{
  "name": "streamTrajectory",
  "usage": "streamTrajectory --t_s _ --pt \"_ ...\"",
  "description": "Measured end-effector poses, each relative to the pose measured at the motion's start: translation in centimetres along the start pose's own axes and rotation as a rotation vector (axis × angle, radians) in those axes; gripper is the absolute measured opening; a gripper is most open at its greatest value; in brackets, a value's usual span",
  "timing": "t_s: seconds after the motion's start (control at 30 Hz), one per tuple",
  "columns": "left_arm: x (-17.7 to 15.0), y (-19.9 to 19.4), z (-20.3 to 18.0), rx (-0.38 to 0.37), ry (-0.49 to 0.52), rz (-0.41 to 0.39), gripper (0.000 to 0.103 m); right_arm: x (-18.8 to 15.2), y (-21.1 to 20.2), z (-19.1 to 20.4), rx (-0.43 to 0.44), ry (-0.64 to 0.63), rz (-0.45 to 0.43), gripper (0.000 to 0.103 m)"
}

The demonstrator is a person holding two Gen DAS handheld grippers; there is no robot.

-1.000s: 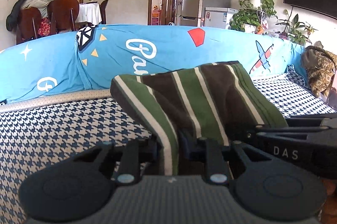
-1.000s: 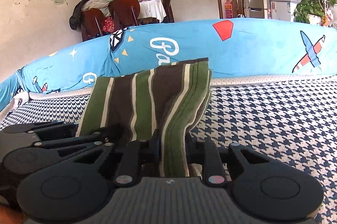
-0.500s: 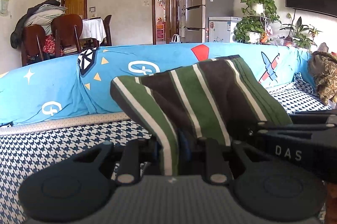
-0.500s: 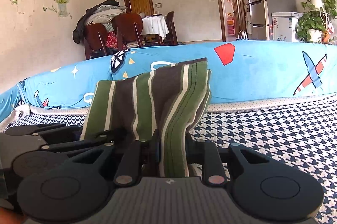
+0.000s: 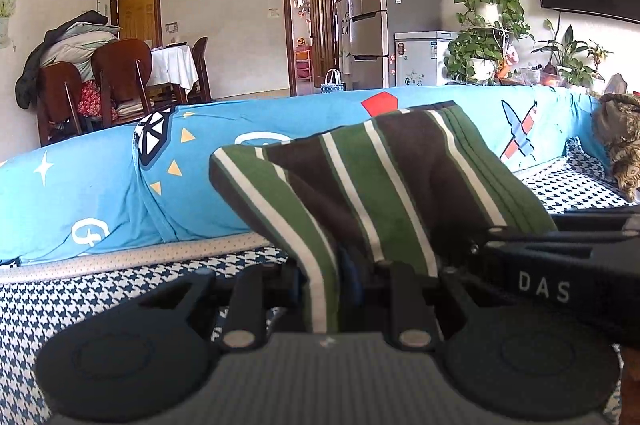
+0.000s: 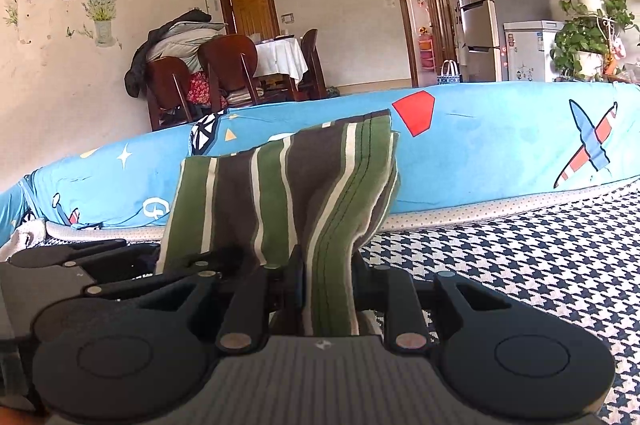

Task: Fold clothes
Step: 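Lift the folded striped shirt with both grippers and shift it slightly, then lower the shirt onto the bed and open both grippers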

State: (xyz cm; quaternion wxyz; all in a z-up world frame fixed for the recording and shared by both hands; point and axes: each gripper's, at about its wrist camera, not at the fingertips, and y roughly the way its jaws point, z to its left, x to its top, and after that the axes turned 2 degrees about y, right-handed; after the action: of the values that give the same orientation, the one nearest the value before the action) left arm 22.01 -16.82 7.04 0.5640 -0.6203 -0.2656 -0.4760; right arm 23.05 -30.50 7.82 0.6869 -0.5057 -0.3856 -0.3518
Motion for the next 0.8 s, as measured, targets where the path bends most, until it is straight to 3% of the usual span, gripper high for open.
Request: streamTrajectory --t_s 0.8 --pt "-1.5 6.9 1.1 -0.013 -0.058 0.074 0.021 -1.3 5.9 -1.6 -0.060 -0.015 0.088 0.021"
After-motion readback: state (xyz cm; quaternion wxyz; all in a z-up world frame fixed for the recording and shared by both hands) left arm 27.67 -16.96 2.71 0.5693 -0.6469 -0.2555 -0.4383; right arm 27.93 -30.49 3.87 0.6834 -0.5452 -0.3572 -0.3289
